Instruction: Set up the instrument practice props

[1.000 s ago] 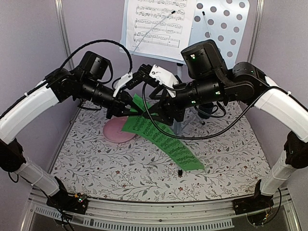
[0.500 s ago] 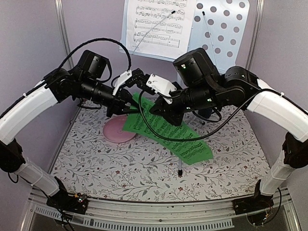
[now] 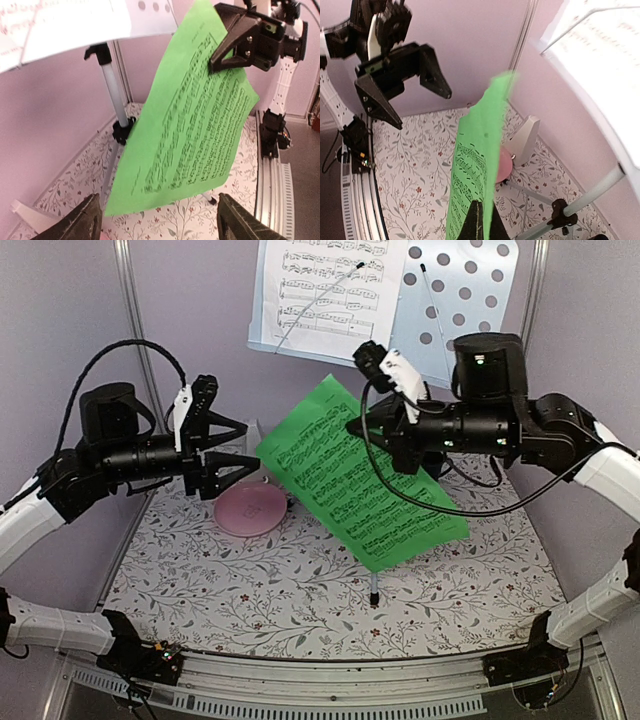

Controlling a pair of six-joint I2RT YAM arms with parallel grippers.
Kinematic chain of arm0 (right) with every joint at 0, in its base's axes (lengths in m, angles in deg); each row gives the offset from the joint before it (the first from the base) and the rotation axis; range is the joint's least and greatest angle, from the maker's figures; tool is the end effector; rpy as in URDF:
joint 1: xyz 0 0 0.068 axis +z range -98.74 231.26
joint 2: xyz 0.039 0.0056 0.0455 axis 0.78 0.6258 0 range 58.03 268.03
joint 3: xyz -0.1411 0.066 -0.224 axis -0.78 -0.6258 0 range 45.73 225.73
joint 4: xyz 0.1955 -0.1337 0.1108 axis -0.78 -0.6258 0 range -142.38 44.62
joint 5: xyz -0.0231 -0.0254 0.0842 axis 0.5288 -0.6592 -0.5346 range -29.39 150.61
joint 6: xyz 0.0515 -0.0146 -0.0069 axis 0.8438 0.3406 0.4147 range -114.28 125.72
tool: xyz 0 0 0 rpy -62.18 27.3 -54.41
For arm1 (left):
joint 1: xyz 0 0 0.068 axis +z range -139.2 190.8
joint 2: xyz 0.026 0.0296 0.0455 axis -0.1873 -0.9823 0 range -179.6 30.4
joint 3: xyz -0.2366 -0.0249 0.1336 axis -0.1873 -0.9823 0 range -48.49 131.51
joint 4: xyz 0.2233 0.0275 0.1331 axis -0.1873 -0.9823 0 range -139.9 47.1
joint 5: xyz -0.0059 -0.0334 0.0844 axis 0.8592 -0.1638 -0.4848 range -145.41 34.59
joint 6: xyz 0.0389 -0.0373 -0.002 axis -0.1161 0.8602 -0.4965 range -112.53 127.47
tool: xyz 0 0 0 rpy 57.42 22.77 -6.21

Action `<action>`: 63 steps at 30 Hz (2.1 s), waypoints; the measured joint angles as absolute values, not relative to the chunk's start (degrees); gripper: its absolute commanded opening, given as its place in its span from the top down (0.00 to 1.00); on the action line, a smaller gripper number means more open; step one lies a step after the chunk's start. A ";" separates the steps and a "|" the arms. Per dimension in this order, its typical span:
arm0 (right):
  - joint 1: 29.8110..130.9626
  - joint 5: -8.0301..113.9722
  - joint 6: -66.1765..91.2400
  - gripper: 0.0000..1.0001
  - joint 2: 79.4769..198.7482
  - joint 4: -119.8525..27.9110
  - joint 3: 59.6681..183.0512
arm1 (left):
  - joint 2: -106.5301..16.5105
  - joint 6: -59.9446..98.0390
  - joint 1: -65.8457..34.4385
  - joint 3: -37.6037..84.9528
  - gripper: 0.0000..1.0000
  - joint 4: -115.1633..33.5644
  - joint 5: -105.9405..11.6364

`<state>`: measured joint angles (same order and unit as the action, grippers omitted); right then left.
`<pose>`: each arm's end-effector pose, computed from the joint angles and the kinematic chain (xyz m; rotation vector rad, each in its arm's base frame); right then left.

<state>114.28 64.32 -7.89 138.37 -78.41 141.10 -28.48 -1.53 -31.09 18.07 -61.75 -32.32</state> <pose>0.1385 0.2672 0.4613 -1.1538 1.5331 0.5262 0.1567 -0.1593 0.4111 1.0400 1.4866 -0.7670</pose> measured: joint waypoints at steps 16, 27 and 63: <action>107.01 51.81 -0.15 1.00 118.85 -42.30 119.88 | -33.22 8.70 -34.96 7.64 0.18 -24.01 -26.03; 106.24 47.55 2.17 1.00 117.71 -36.36 118.69 | -41.81 11.96 -38.46 10.75 0.37 -10.50 -23.88; 104.80 43.12 3.13 1.00 115.05 -32.08 117.16 | -47.25 11.04 -39.68 22.64 0.70 -12.71 -19.97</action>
<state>104.80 43.12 3.13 115.05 -32.08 117.16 -47.25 11.04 -39.68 22.64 -12.71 -19.97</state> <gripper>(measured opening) 0.013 0.375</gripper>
